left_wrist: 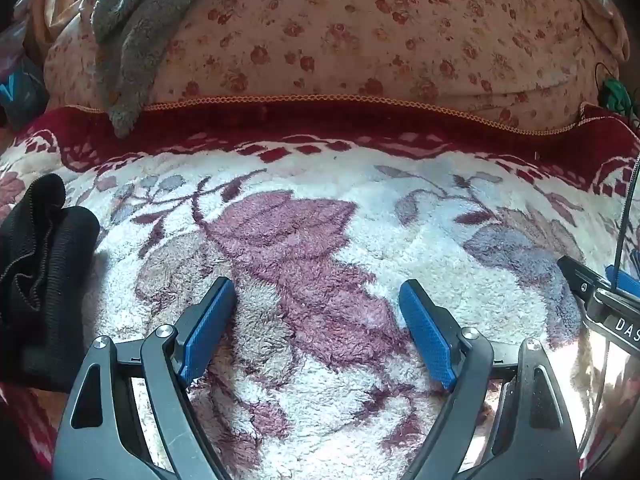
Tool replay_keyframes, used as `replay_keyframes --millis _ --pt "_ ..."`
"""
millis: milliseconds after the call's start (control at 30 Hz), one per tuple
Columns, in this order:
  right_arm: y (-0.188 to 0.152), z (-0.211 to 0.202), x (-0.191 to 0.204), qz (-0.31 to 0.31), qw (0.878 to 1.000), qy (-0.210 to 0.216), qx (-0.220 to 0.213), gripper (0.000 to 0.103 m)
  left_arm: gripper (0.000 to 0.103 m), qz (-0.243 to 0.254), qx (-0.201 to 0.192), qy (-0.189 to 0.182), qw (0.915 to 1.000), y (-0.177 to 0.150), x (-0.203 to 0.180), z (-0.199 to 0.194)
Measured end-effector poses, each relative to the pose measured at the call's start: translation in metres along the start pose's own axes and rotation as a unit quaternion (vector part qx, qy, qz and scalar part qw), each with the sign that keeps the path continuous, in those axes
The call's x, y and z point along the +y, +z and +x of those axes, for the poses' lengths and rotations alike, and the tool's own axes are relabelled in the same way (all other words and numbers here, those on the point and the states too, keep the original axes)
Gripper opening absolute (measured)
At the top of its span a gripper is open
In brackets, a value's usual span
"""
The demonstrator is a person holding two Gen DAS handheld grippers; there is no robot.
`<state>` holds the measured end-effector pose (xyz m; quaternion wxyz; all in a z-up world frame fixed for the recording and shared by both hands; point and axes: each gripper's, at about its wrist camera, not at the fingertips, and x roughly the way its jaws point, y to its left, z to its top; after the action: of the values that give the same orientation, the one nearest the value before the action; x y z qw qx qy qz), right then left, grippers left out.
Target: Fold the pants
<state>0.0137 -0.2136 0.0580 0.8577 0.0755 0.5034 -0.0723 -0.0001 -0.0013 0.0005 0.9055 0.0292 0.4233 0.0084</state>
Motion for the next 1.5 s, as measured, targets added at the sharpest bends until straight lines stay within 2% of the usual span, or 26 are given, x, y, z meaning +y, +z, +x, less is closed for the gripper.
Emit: replay_keyframes --millis 400,833,933,1067,1500 --pt "0.0001 -0.0001 -0.0001 0.001 1.000 0.001 0.000 0.102 0.085 -0.007 0.000 -0.009 0.9999 -0.0001 0.0011 0.0001" --pt "0.0001 -0.0002 0.0000 0.001 1.000 0.001 0.000 0.102 0.085 -0.008 0.000 -0.009 0.9999 -0.0001 0.0013 0.0001" --pt "0.0001 -0.0002 0.0000 0.001 1.000 0.001 0.000 0.102 0.085 0.003 0.000 0.004 1.0000 -0.0002 -0.0027 -0.0001" --pt "0.0000 -0.0002 -0.0001 0.001 1.000 0.001 0.000 0.102 0.085 -0.006 0.001 -0.006 1.0000 -0.0026 0.0013 0.0007" --pt "-0.0005 0.0000 -0.0002 0.001 1.000 0.001 0.000 0.102 0.085 -0.003 0.001 -0.003 1.0000 -0.0015 -0.0013 -0.0019"
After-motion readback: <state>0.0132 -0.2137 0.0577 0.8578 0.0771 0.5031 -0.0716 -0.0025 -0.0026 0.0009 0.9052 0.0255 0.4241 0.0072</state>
